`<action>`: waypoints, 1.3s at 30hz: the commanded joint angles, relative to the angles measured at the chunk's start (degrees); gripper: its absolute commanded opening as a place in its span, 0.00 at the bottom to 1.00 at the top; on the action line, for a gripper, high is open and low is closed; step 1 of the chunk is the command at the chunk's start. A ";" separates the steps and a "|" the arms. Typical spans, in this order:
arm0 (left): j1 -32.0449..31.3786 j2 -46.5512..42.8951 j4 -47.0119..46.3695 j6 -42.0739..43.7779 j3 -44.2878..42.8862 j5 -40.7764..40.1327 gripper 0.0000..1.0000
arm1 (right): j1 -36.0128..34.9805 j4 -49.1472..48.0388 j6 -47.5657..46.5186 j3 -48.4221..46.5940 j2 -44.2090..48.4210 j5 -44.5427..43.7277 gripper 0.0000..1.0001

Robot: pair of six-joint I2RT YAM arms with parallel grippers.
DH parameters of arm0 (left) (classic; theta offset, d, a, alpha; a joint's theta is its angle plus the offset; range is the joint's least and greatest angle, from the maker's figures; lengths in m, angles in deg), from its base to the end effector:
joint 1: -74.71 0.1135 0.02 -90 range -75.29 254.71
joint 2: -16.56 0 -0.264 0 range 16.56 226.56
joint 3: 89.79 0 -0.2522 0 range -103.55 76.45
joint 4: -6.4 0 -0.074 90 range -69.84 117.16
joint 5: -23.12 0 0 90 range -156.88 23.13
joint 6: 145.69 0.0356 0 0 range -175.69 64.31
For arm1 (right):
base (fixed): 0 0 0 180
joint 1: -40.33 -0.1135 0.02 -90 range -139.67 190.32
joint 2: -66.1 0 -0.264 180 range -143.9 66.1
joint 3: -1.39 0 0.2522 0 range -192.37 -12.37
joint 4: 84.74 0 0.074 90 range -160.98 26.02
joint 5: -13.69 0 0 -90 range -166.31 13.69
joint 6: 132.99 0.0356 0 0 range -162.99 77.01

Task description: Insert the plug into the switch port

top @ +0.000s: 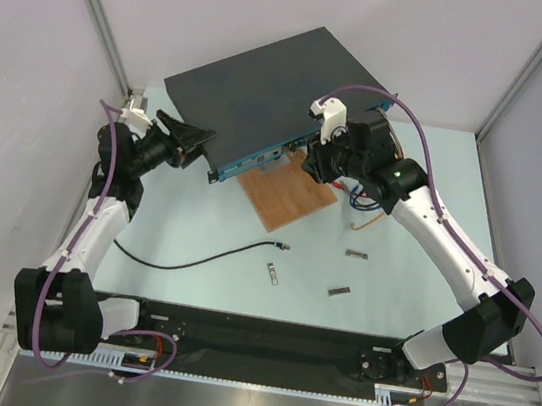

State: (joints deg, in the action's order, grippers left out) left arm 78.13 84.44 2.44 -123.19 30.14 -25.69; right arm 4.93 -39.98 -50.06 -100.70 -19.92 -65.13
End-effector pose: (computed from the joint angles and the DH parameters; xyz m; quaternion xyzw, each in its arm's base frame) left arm 0.2719 -0.0072 0.3170 -0.2010 0.6963 -0.5570 0.4056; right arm 0.2728 0.2023 0.3944 -0.3564 0.7800 0.2054 0.4715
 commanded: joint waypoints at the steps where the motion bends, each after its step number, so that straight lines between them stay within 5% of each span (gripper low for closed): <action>1: -1.66 1.21 -0.13 5.72 -1.86 -1.55 0.00 | 0.07 -3.32 1.35 -2.54 0.06 1.21 0.31; 7: -1.66 1.21 0.40 5.89 -1.69 -1.64 0.01 | -0.37 -6.39 3.55 -3.60 -2.31 -0.10 0.19; 22: -1.66 1.21 1.19 6.77 -1.95 -1.20 0.00 | -1.34 -9.73 6.80 -9.66 -7.58 -1.51 0.15; 39: -1.57 0.94 1.37 6.95 -1.25 -1.29 0.00 | -1.51 -21.33 17.43 -2.46 -5.04 -3.88 0.12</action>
State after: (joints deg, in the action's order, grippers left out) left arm 78.16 84.44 2.92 -122.89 29.93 -25.93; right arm 4.05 -46.64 -35.59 -103.74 -25.78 -67.45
